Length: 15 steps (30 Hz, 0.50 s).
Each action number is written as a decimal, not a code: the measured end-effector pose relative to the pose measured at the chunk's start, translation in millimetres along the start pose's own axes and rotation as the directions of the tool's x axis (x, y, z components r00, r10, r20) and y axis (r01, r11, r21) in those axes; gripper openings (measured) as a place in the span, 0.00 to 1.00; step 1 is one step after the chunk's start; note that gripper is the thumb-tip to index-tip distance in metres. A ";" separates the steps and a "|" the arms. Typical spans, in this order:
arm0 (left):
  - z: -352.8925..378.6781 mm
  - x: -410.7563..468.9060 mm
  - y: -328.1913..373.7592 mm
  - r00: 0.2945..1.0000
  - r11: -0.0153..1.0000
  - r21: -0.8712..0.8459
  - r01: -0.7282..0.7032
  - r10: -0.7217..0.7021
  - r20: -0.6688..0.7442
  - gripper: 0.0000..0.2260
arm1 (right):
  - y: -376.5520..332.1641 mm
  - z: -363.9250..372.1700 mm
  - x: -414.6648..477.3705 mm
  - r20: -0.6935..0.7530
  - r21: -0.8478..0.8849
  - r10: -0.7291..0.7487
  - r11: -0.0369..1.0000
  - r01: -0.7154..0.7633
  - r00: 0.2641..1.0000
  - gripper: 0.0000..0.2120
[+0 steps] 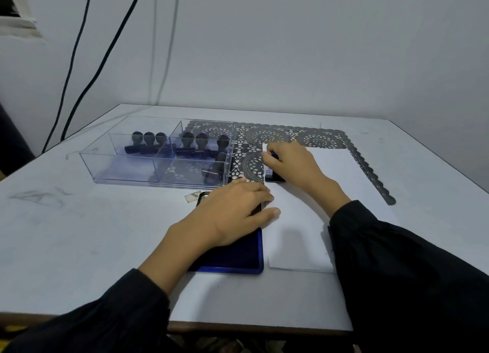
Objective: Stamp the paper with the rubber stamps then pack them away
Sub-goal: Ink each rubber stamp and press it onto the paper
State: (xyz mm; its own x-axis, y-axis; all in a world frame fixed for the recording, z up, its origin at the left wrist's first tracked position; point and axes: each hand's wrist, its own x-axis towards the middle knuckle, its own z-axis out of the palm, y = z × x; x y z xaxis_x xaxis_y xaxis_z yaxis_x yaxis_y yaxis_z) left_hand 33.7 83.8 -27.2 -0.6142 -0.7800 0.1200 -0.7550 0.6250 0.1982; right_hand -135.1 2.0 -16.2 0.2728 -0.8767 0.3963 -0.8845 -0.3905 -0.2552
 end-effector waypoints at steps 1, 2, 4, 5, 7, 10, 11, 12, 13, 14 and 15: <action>-0.4 0.2 0.4 1.000 1.000 0.002 0.001 -0.001 0.005 0.28 | -0.8 2.4 -2.5 -0.028 -0.006 -0.010 1.000 0.009 1.000 0.20; -0.9 0.2 1.1 1.000 1.000 0.005 0.001 -0.001 0.011 0.28 | -1.1 4.0 -5.7 -0.052 -0.010 -0.018 1.000 0.017 0.998 0.19; -1.1 0.1 1.6 1.000 1.000 0.012 0.004 -0.004 0.020 0.28 | 0.1 5.7 -11.1 -0.087 -0.024 -0.023 0.999 0.021 0.996 0.17; -0.9 -0.4 1.7 1.000 1.000 0.014 0.005 -0.006 0.022 0.28 | 0.4 6.4 -13.3 -0.103 -0.035 -0.022 0.999 0.019 0.994 0.16; -0.8 -1.3 3.1 1.000 1.000 0.012 0.002 -0.002 0.014 0.25 | -0.3 8.2 -17.1 -0.125 -0.055 -0.020 0.998 0.013 0.992 0.16; -1.6 -7.2 3.9 1.000 1.000 -0.008 -0.014 0.014 -0.014 0.25 | -0.2 7.1 -16.9 -0.117 -0.036 -0.014 0.999 0.010 0.993 0.16; -3.2 -12.2 3.5 0.999 0.999 -0.042 -0.011 0.009 -0.047 0.25 | -0.6 2.1 -14.8 -0.113 -0.002 0.001 1.000 -0.001 0.994 0.16; -6.2 -19.4 2.5 0.996 0.995 -0.099 0.002 -0.011 -0.091 0.25 | -1.9 -6.2 -11.9 -0.133 0.047 0.021 0.999 -0.015 0.991 0.16; -8.7 -28.1 -0.2 0.989 0.985 -0.170 0.017 -0.041 -0.140 0.24 | -4.1 -16.5 -8.8 -0.185 0.108 0.045 0.994 -0.025 0.982 0.16; -10.7 -37.9 -4.3 0.978 0.970 -0.243 0.025 -0.074 -0.194 0.23 | -7.8 -29.2 -6.7 -0.253 0.172 0.070 0.985 -0.027 0.965 0.15; -12.0 -48.7 -9.1 0.964 0.949 -0.314 0.027 -0.108 -0.244 0.23 | -12.9 -41.6 -5.5 -0.313 0.232 0.095 0.972 -0.021 0.945 0.15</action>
State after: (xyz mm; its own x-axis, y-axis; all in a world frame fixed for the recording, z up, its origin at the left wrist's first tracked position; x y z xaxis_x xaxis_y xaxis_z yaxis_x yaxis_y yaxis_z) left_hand 73.3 115.8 -23.1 -0.4544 -0.8268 0.3314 -0.6612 0.5624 0.4965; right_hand -141.0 23.6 21.6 0.0556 -0.7779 0.6259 -0.7778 -0.4268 -0.4613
